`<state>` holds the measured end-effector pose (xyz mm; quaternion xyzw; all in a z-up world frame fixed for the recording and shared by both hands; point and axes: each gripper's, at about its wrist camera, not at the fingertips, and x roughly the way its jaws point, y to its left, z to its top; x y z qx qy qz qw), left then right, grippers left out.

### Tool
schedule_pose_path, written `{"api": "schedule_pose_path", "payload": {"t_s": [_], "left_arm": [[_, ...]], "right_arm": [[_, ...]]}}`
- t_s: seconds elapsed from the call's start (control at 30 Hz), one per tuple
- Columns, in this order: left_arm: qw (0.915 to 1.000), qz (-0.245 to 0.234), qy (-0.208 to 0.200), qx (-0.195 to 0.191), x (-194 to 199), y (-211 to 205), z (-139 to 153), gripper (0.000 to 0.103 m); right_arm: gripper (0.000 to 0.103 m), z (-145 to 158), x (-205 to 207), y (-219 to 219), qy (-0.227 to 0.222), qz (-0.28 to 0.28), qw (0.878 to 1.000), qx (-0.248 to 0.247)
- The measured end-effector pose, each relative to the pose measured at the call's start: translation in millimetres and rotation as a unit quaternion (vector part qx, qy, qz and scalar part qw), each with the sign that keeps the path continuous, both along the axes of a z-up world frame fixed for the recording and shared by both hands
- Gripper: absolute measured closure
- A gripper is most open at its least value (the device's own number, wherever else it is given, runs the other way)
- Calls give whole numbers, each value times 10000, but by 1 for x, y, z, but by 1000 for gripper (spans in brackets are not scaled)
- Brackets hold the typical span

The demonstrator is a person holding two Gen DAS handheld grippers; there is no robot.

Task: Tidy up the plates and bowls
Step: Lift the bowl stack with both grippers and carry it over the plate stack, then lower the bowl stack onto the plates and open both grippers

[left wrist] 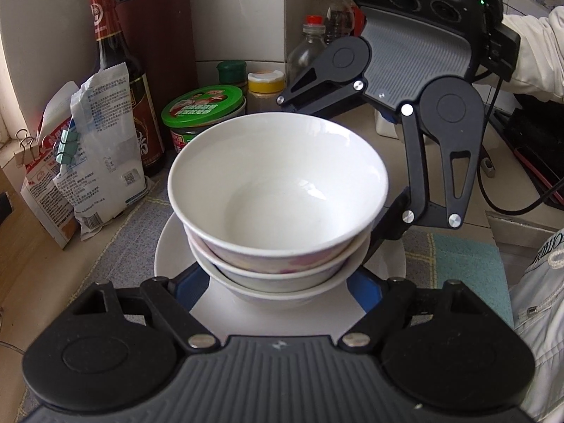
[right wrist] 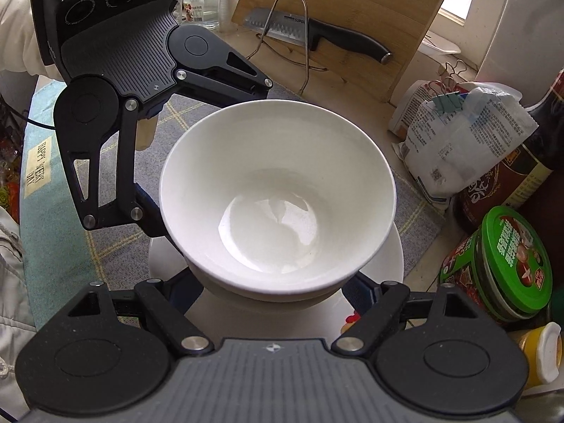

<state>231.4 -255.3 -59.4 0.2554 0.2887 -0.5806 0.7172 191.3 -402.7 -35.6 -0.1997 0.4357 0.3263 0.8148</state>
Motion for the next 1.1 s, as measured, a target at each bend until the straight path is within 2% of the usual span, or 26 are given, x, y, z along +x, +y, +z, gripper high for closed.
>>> {"api": "schedule_pose_path", "payload": {"t_s": [0.27,0.33,0.4,0.43,0.53,0.6,0.7,0.87,0.97,1.03,1.1], "left_arm": [[9999,86,105,-60,3,1,0,18],[9999,108,2,-72,-1,1,-1,18],[9998,168,25,-98,-1,1,0,18],[9997,198,3,-129,-2,2,0,17],[9991,341,-88,-250,-7,8,3,13],[9979,509,-180,-347,-11,14,6,5],[9950,801,-345,-487,-20,27,9,3],[9814,1536,-576,-994,-42,55,23,1],[9657,1955,-763,-1531,-59,73,34,1],[9593,2141,-881,-1614,-68,80,41,1],[9535,2521,-945,-1353,-75,81,48,1]], "right_arm": [[15,0,2,0,-51,-34,10000,-34],[12,0,0,1,-83,-56,9999,-49],[0,1,-2,0,-119,-97,9998,155],[0,1,-2,1,-138,-165,9996,195],[0,-2,-1,1,-126,-285,9993,202],[0,-3,-3,1,-116,-355,9990,232],[0,-2,-7,1,-149,-532,9981,290],[0,1,-17,10,-251,-1045,9942,87],[0,8,-28,21,-377,-1592,9865,8],[0,14,-38,27,-421,-2098,9768,94],[0,18,-48,33,-439,-2641,9633,185]]}}
